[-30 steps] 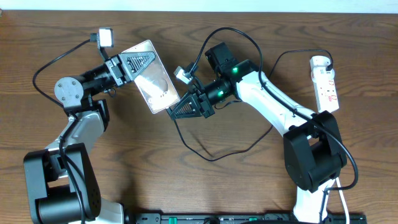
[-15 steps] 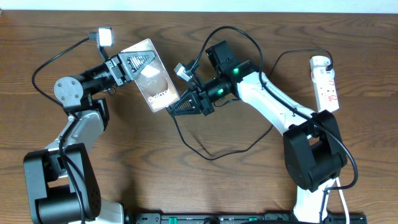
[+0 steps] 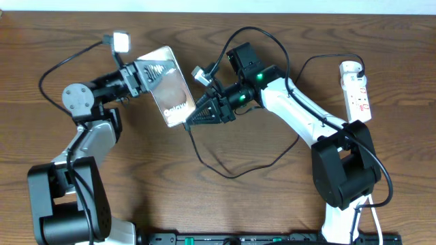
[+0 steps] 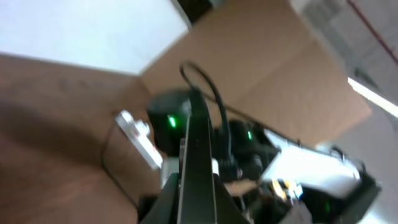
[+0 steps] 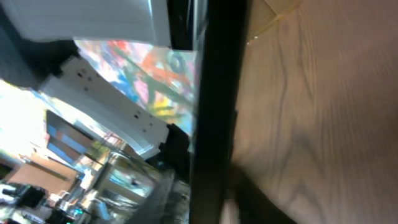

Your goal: Plug charger to phone and switch on socket

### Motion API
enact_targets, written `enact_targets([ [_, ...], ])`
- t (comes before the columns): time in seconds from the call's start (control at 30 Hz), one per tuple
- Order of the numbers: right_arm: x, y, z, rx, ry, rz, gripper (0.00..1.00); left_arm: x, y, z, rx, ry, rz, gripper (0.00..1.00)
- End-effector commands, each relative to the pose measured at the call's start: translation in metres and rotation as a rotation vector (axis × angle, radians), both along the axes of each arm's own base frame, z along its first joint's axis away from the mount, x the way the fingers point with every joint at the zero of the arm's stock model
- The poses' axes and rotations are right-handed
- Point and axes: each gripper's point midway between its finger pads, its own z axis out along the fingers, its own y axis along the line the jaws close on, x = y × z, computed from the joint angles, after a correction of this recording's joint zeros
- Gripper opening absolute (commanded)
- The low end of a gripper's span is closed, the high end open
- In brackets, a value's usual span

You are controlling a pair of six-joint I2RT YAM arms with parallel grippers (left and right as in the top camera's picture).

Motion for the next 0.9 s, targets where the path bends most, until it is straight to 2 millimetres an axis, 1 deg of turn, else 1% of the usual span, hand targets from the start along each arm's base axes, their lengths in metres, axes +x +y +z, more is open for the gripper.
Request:
enact_targets([
  [0.0,0.004,-0.004,0.012,0.046,-0.003,0.007,0.53,-0.012,-0.007,0.0,0.04,-0.029,-0.062,0.07],
  [0.03,0.004,-0.004,0.012,0.046,-0.003,0.007,0.63,-0.012,-0.007,0.0,0.04,-0.028,-0.062,0.08],
  [0.1,0.004,-0.004,0.012,0.049,-0.007,0.008,0.85,-0.012,-0.006,0.0,0.04,-0.028,-0.058,0.08],
  [0.13,0.004,-0.004,0.012,0.05,-0.009,0.008,0.93,-0.011,-0.005,0.0,0.041,-0.028,-0.055,0.07],
  [0.17,0.004,-0.004,0.012,0.05,-0.009,0.008,0.99,-0.011,-0.004,0.0,0.041,-0.028,-0.052,0.07],
  [0.3,0.006,-0.004,0.01,0.037,-0.014,-0.001,0.99,-0.01,0.004,-0.002,0.047,-0.026,-0.038,0.07],
  [0.37,0.007,-0.004,0.005,0.013,-0.016,-0.014,0.99,-0.008,0.012,-0.002,0.051,-0.024,-0.021,0.07],
  [0.47,0.015,-0.004,-0.009,-0.089,0.012,-0.066,0.99,-0.002,0.029,-0.006,0.043,0.016,0.023,0.07],
  [0.57,0.028,-0.006,-0.026,-0.22,0.055,-0.146,0.99,0.009,0.054,-0.016,0.015,0.127,0.085,0.07],
  [0.7,0.039,-0.011,-0.042,-0.326,0.073,-0.219,0.99,0.017,0.082,-0.034,-0.001,0.206,0.157,0.07],
  [0.8,0.047,-0.015,-0.055,-0.411,0.098,-0.279,0.99,0.018,0.093,-0.049,0.001,0.235,0.189,0.07],
  [0.87,0.049,-0.018,-0.059,-0.441,0.103,-0.295,0.99,0.017,0.095,-0.062,0.004,0.26,0.196,0.07],
])
